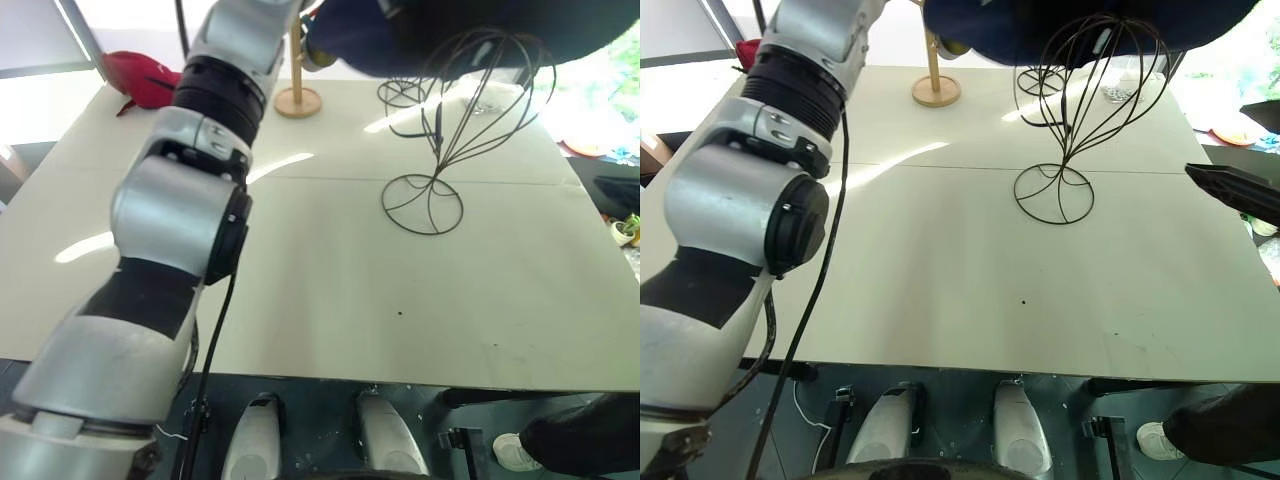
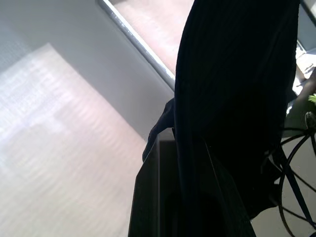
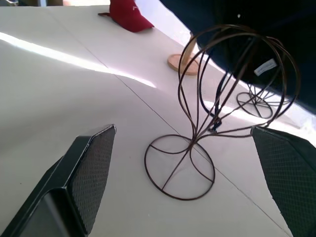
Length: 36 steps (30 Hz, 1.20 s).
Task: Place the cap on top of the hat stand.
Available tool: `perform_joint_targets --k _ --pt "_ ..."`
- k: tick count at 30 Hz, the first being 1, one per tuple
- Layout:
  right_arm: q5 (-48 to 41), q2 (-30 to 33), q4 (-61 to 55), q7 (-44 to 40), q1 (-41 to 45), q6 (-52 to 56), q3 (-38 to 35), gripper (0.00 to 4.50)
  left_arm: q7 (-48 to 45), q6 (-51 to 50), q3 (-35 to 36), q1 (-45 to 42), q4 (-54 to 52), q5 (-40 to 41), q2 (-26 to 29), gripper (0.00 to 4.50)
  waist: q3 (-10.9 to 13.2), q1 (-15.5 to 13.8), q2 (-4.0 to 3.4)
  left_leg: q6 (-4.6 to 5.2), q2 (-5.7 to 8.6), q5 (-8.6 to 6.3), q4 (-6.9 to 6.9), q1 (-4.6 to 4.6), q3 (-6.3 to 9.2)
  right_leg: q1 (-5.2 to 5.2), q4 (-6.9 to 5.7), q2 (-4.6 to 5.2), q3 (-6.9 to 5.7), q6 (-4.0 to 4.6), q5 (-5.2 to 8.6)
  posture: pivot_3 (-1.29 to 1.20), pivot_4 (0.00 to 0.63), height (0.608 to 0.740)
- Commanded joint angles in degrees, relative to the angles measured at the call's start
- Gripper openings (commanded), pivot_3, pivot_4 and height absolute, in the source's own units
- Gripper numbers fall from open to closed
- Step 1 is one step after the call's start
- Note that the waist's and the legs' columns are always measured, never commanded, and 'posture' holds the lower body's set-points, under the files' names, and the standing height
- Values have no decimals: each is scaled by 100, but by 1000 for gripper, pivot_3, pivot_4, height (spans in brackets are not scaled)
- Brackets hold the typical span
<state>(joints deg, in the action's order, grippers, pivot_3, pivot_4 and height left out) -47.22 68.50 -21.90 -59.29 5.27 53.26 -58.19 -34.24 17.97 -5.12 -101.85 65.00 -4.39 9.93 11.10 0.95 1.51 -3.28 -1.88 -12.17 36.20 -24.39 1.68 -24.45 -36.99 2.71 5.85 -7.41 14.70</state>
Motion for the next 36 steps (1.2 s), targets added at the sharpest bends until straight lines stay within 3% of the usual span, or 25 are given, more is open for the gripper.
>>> perform_joint_targets --k 1,10,15,23,31,36 --pt "19 -14 -128 -68 -140 234 -767 4500 -85 838 -82 193 -623 -55 -15 41 -1 7 -4 0 0 0 1 0 0 0 -1 0 0 0 0 0 150 739" --pt "48 -82 -329 -172 -702 804 -1842 4500 543 2986 -996 2425 -2165 -1545 867 41 -9 34 -20 -2 -2 2 -5 28 -4 7 -14 -5 12 2 -2 0 150 739" --pt "-143 -59 -296 -246 -905 1400 -2568 4500 2123 4097 -1513 2991 -2510 -3363 1313 41 -5 -32 -10 -2 0 2 7 12 -4 7 -9 -2 12 0 -4 0 150 739" --pt "16 -56 -154 -129 -983 1349 -2582 4500 5000 3929 -2784 2643 -2424 -6172 1720 41 -6 -22 -8 -2 4 1 21 7 -4 12 -4 3 12 -8 -8 0 150 739" --pt "35 -58 -10 105 -814 1151 -2267 4500 6523 3336 -3676 1830 -1299 -7069 1726 41 -4 -7 -5 -3 4 1 15 7 -4 9 -4 2 11 -13 -6 0 150 739" --pt "55 -127 -38 14 -944 1085 -2265 4500 6833 3594 -3977 1674 -982 -7012 1746 41 -4 -8 -5 -4 5 0 7 7 -5 6 -3 2 11 -13 -5 0 150 739"
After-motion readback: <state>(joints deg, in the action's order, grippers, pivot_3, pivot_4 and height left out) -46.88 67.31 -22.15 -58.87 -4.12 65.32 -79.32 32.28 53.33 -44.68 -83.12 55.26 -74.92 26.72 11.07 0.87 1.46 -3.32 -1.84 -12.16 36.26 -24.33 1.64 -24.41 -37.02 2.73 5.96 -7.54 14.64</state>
